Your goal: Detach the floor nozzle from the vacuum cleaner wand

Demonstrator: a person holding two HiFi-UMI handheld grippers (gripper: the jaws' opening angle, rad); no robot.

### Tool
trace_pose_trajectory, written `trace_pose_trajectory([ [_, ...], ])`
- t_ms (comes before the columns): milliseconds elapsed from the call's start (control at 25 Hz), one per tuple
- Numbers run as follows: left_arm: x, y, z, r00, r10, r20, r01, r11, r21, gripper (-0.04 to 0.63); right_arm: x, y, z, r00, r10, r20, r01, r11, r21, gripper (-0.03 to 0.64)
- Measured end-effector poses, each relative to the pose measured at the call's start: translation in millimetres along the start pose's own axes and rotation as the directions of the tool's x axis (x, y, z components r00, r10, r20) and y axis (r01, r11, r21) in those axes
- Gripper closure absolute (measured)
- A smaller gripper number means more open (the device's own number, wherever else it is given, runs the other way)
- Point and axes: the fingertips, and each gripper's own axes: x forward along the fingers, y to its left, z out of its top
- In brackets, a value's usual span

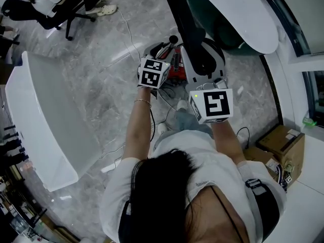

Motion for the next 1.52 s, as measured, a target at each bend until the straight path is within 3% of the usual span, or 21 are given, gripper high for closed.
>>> trace_pose_trajectory([
  [600, 4.9, -6.7, 0.1, 0.999, 0.027, 0.022, -0.027, 0.999, 0.021, 0.425, -5.0, -4.2, -16.3, 0.999, 0.006, -0.035, -0.005, 0.999, 0.041, 0.488],
  [880, 3.0, -7.5, -6.0, 1.000, 0.021, -0.006, -0.021, 0.999, 0.026, 0.422, -9.0, -11.0, -26.1, 0.998, 0.002, -0.059, 0.001, 0.998, 0.064, 0.488],
  [1120, -1.8, -7.8, -8.7, 0.999, 0.038, -0.006, -0.037, 0.999, 0.038, 0.344, -12.9, -12.5, -26.9, 0.998, 0.012, -0.059, -0.007, 0.997, 0.073, 0.488],
  [1520, -36.7, -5.7, 2.0, 0.997, 0.036, 0.072, -0.030, 0.997, -0.074, 0.316, -16.9, -15.3, -27.6, 0.998, 0.010, -0.059, -0.002, 0.992, 0.125, 0.488],
])
